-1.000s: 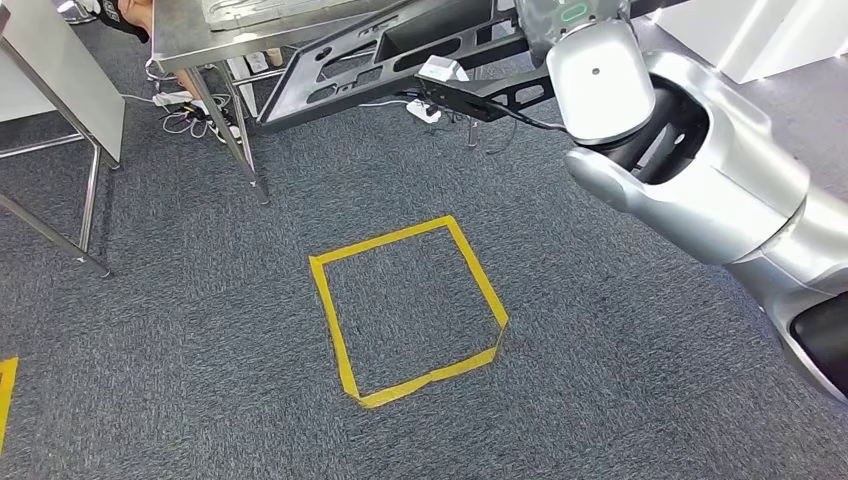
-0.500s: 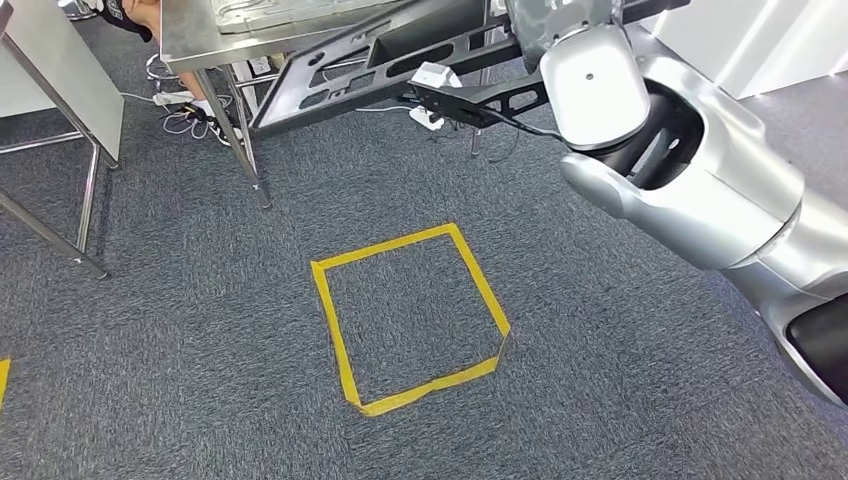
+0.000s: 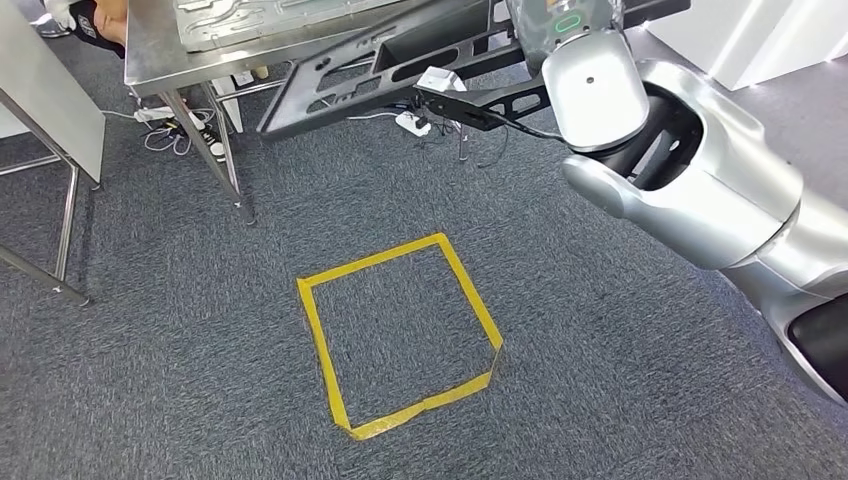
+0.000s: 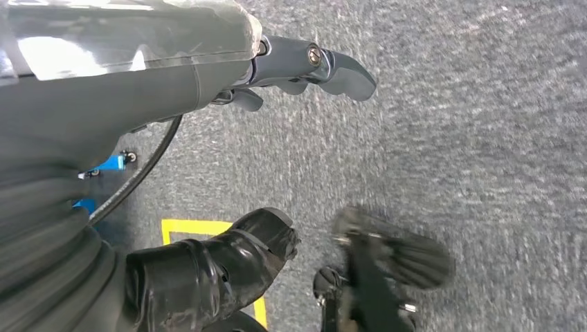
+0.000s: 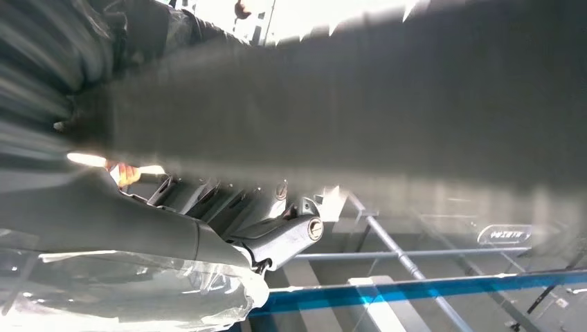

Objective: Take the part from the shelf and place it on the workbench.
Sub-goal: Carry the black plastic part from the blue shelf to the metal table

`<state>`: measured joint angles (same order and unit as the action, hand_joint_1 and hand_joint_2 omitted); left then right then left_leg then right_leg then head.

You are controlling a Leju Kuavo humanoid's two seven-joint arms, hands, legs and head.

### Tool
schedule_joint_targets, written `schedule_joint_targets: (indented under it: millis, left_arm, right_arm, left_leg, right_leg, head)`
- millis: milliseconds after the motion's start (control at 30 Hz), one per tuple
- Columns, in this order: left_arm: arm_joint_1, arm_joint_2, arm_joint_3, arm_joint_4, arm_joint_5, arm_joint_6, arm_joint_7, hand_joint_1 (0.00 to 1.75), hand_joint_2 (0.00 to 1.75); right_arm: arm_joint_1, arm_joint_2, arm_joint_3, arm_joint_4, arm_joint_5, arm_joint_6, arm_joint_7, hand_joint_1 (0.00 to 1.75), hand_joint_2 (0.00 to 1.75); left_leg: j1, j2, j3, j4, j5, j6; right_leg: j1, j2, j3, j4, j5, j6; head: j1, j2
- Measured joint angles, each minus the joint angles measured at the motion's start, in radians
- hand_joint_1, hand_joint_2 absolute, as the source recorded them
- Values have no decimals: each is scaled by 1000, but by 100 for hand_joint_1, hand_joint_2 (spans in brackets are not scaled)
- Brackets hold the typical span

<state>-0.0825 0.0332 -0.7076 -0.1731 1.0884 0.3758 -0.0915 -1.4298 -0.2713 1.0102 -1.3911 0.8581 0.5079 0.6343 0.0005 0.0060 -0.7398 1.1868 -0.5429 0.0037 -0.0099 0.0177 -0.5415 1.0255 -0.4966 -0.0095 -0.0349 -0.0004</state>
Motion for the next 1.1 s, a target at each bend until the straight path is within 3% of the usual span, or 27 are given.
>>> schedule_joint_targets:
  millis: [67,100,133,233,267,300,367,400,433,467,533,600,700,767,867,933,967,1033,1100]
  left_arm:
    - [4,4,1,1,3,8,4,0,175]
    - [5,5,2,2,4,13,6,0,175]
    - [5,7,3,2,5,17,7,0,175]
    - [-2,8,6,2,7,24,9,0,175]
    - [-3,8,7,2,7,26,10,0,175]
    - [-4,8,7,2,7,29,11,0,175]
    - [-5,8,7,2,6,33,15,0,175]
    - [-6,8,8,2,6,33,16,0,175]
    - [-8,8,8,2,5,33,16,0,175]
    - [-8,8,9,2,5,33,17,0,175]
    - [-8,8,9,2,5,33,17,0,175]
    - [-7,8,10,2,4,33,17,0,175]
    - [-6,7,10,2,2,33,17,0,175]
    - [-6,6,10,2,0,33,17,0,175]
    - [-6,5,10,2,1,35,19,0,175]
    - [-6,5,10,2,1,38,23,0,175]
    - [-6,5,10,2,2,39,24,0,175]
    - [-6,5,10,2,2,40,27,0,175]
    - [-7,5,11,2,2,40,27,0,175]
  right_arm:
    - [1,-1,3,1,-1,1,0,175,175]
    - [1,-2,4,2,-2,1,0,175,175]
    - [2,-2,6,2,-3,1,0,175,175]
    - [-1,-4,6,0,-4,1,0,175,175]
    - [-3,-5,6,0,-4,2,0,175,175]
    - [-4,-6,6,0,-4,3,0,175,175]
    - [-2,-6,6,0,-4,4,0,175,175]
    - [0,-6,6,1,-4,4,0,175,175]
    - [2,-6,7,1,-5,4,0,175,175]
    - [3,-6,7,1,-5,4,0,175,175]
    - [2,-6,7,1,-6,4,-1,175,175]
    - [1,-6,7,0,-6,4,-1,175,175]
    - [-1,-5,8,0,-7,4,-1,175,175]
    - [-2,-5,8,0,-8,4,-1,175,175]
    - [-2,-3,9,1,-10,4,-2,175,175]
    - [-1,-2,12,1,-13,3,-3,175,175]
    - [0,-2,13,1,-15,3,-3,175,175]
    - [1,0,13,1,-17,3,-4,175,175]
    - [-1,2,14,2,-17,1,-5,175,175]
  left_leg:
    - [-10,-11,14,-115,131,24]
    - [-16,-15,19,-151,178,33]
    - [-21,-19,20,-165,201,39]
    - [-23,-15,41,-187,194,45]
    - [-21,-13,52,-198,192,48]
    - [-18,-11,63,-206,188,51]
    - [-18,-10,73,-208,178,58]
    - [-17,-10,76,-206,172,58]
    - [-16,-11,79,-202,165,56]
    - [-14,-12,83,-196,157,53]
    - [-10,-16,88,-175,136,42]
    - [-10,-20,83,-153,120,30]
    - [-10,-22,77,-147,115,15]
    - [-7,-19,67,-121,93,4]
    - [1,-15,2,34,10,-15]
    - [7,-13,-33,107,-7,-21]
    - [10,-13,-27,92,11,-23]
    - [14,-12,31,-28,72,-24]
    - [10,-13,87,-135,102,-19]
  right_leg:
    - [2,5,23,-1,-22,2]
    - [0,8,26,-2,-30,6]
    - [-3,12,26,-3,-35,11]
    - [-9,12,29,-4,-52,28]
    - [-8,7,20,19,-67,31]
    - [-8,1,-4,65,-88,33]
    - [-8,-5,-88,197,-128,38]
    - [-9,-5,-130,248,-133,41]
    - [-11,-6,-157,266,-118,45]
    - [-13,-8,-164,247,-84,48]
    - [-15,-10,-136,135,5,52]
    - [-13,-10,-104,48,45,47]
    - [-10,-9,-96,29,46,32]
    - [-13,-12,-89,19,50,21]
    - [-16,-13,-84,13,52,14]
    - [-17,-13,-83,13,51,13]
    - [-18,-13,-82,13,50,14]
    - [-20,-13,-80,13,48,17]
    - [-19,-12,-80,12,46,26]
  head:
    - [3,0]
    - [3,0]
    - [3,0]
    - [1,0]
    - [2,0]
    - [3,0]
    - [3,0]
    - [3,0]
    - [3,0]
    - [3,0]
    - [4,0]
    - [4,0]
    - [4,0]
    - [2,0]
    - [0,0]
    - [0,0]
    - [0,0]
    - [0,0]
    - [0,0]
